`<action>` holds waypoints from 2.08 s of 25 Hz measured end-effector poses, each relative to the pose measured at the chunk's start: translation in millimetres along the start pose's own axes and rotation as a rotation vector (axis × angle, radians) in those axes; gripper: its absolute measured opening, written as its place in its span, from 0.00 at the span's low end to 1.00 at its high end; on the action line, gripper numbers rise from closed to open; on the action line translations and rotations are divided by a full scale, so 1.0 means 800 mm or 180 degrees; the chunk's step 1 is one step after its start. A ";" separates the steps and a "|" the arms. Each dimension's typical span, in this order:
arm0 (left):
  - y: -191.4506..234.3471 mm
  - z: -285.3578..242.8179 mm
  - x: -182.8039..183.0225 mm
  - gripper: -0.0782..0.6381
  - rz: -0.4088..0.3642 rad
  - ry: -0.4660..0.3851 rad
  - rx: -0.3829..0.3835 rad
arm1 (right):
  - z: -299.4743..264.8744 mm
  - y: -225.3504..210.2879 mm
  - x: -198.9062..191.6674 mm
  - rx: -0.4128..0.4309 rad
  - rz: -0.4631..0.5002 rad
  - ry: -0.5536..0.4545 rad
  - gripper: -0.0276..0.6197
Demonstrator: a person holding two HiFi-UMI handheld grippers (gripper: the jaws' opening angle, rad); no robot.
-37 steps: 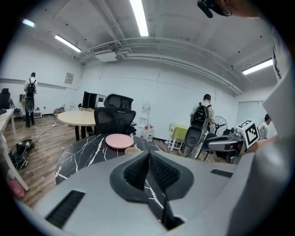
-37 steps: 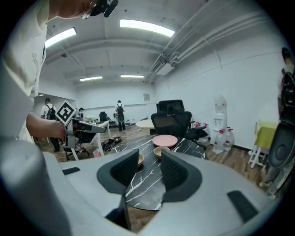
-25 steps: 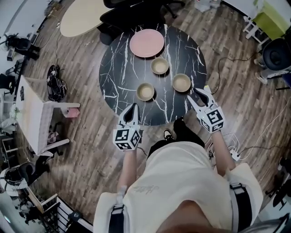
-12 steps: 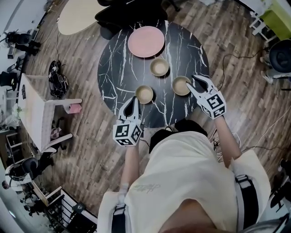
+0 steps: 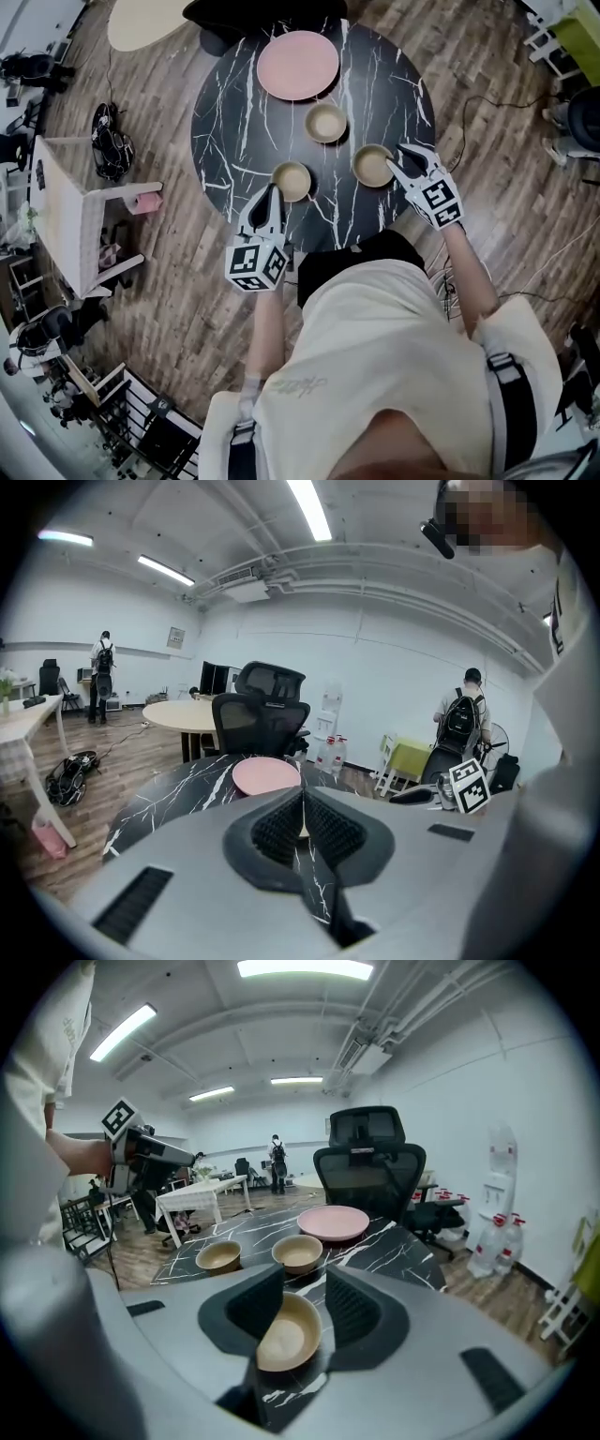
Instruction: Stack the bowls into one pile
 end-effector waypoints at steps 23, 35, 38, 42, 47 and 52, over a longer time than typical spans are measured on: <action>0.016 -0.012 -0.020 0.14 0.0213 0.0268 0.0200 | -0.069 -0.016 -0.096 0.0138 -0.0614 0.0821 0.24; 0.018 -0.018 -0.035 0.14 0.0386 0.0274 0.0222 | -0.083 -0.016 -0.109 0.0097 -0.0587 0.1000 0.19; 0.019 -0.025 -0.029 0.14 0.0420 0.0230 0.0207 | -0.085 -0.020 -0.107 0.0053 -0.0605 0.0984 0.15; 0.025 -0.025 -0.031 0.14 0.0460 0.0212 0.0246 | -0.090 -0.021 -0.107 0.0020 -0.0718 0.0955 0.12; 0.032 -0.019 -0.037 0.14 0.0511 0.0221 0.0292 | -0.096 -0.023 -0.103 0.0019 -0.0777 0.0975 0.09; 0.037 -0.009 -0.040 0.14 0.0527 0.0192 0.0266 | -0.095 -0.017 -0.092 0.0021 -0.0754 0.0974 0.08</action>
Point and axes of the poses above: the fingertips, and each gripper's own axes: z backward along the fingers, y to its left, x out of its top, the point moved 9 cm from there along z, backward along the fingers, and after that the axes turned 1 degree about x, right-handed, at the moved point
